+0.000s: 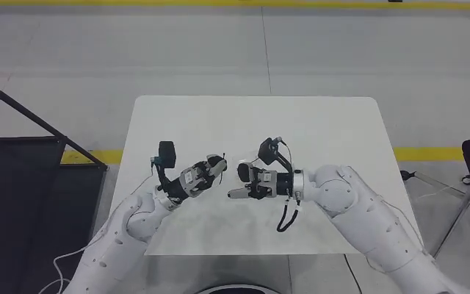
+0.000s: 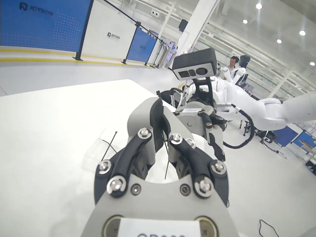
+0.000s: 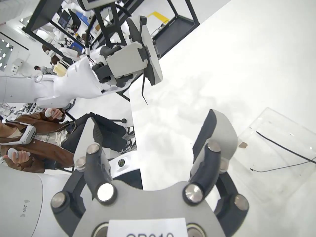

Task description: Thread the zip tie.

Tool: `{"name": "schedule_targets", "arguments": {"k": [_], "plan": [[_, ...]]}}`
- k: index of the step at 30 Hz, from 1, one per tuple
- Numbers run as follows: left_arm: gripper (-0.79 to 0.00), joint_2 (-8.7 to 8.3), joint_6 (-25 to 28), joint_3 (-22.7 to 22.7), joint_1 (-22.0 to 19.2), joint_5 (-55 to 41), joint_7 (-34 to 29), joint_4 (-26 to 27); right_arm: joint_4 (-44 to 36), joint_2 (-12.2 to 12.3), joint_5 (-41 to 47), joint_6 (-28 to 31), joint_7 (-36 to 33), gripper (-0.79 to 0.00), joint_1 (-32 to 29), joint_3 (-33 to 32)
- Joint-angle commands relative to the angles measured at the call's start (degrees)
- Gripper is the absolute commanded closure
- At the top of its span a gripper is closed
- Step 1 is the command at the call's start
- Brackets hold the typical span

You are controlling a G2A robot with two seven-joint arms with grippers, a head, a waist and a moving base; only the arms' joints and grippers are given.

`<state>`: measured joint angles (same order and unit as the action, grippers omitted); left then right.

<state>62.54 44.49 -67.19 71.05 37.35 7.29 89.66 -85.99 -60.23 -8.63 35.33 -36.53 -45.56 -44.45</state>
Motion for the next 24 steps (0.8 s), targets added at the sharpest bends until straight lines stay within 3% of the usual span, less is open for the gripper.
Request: {"name": "schedule_targets", "arguments": {"k": [1, 16, 18, 21, 24], "plan": [[0.000, 0.23, -0.69, 0.22, -0.11, 0.31, 1.66, -0.43, 0.22, -0.03, -0.52, 0.17, 0.71, -0.785, -0.23, -0.30], [0.000, 0.54, -2.55, 0.36, 0.80, 0.30, 1.11, 1.09, 0.28, -0.90, -0.93, -0.35, 1.81, -0.770, -0.34, 0.45], [0.000, 0.62, -2.48, 0.29, 0.88, 0.35, 1.15, 1.16, 0.72, -1.27, -0.87, -0.30, 1.89, -0.677, 0.00, 0.89], [0.000, 0.78, -2.49, 0.36, 1.02, 0.41, 1.17, 1.24, 1.58, -1.83, -0.45, -0.46, 1.37, -0.613, 0.79, 1.59], [0.000, 0.94, -2.54, 0.46, 1.10, 0.73, 1.20, 1.25, 2.48, -2.33, 0.10, -0.16, 1.40, -0.406, 1.37, 1.97]]}}
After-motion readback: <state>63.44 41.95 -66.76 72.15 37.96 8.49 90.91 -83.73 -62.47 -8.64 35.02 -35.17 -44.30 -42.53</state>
